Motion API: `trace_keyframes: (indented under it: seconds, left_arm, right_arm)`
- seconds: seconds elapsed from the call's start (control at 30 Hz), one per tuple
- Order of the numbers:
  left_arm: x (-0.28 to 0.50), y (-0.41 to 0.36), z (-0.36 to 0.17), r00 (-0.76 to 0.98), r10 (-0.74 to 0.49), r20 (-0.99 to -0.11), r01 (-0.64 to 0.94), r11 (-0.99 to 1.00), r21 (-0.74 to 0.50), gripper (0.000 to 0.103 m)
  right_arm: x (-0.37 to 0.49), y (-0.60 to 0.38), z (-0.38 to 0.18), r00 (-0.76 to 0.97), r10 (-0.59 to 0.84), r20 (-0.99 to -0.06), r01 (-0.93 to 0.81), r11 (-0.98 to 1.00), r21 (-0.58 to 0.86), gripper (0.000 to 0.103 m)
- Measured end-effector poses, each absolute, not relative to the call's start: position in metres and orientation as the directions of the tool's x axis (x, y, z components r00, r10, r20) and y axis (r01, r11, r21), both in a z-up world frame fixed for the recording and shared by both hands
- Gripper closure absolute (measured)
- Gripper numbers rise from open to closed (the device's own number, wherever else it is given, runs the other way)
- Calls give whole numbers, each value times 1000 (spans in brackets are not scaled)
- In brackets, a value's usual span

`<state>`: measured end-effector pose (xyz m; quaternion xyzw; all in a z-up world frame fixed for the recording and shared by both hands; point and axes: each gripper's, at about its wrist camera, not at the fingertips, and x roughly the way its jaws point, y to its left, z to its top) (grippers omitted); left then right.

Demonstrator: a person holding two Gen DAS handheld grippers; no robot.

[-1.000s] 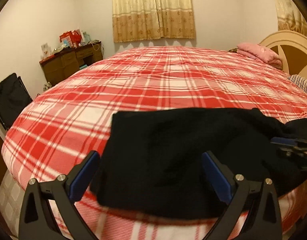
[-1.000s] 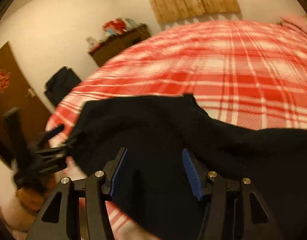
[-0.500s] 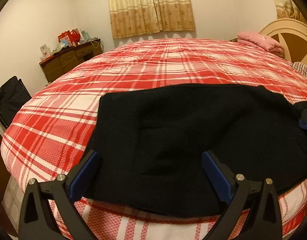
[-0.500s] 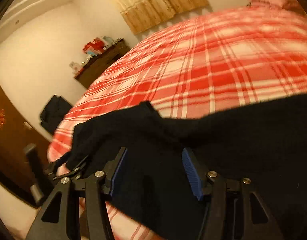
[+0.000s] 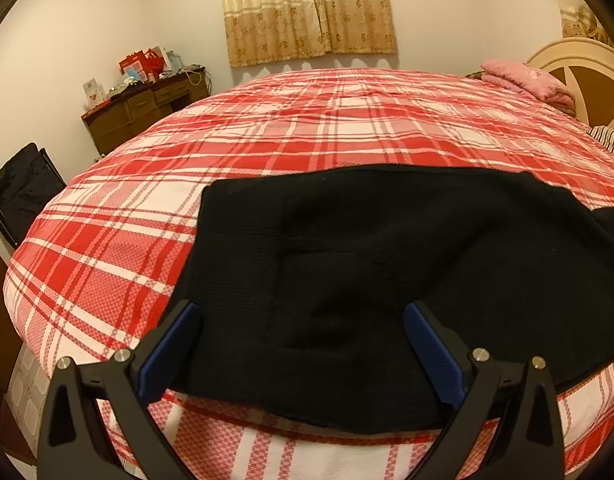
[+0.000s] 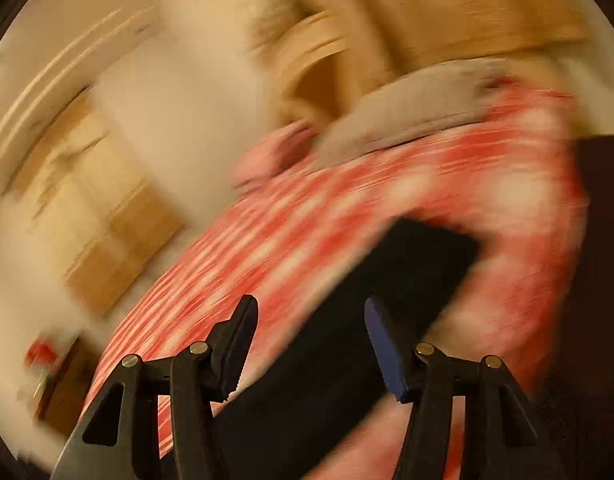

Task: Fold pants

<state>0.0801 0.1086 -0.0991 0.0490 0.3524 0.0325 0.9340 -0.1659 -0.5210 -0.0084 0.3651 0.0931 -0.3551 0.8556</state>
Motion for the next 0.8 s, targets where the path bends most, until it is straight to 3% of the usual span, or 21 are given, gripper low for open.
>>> trace_keyframes:
  seconds: [0.2, 0.53, 0.6, 0.67, 0.8]
  left_arm:
    - [83, 107, -98, 727, 119, -676, -57, 992, 113, 0]
    - [84, 106, -97, 717, 131, -684, -71, 991, 114, 0]
    - [84, 107, -96, 718, 128, -684, -68, 991, 113, 0]
    - [84, 108, -96, 719, 123, -684, -63, 992, 111, 0]
    - [84, 107, -97, 721, 120, -683, -59, 992, 112, 0]
  right_arm:
    - [-183, -587, -32, 678, -537, -502, 729, 401, 555, 45]
    - [-161, -567, -37, 705, -504, -499, 709, 520, 477, 46]
    - [-159, -565, -40, 694, -513, -505, 719, 520, 460, 61]
    - [-162, -569, -44, 692, -521, -500, 722, 500, 478, 69]
    - [-167, -579, -46, 728, -491, -478, 684, 473, 555, 69]
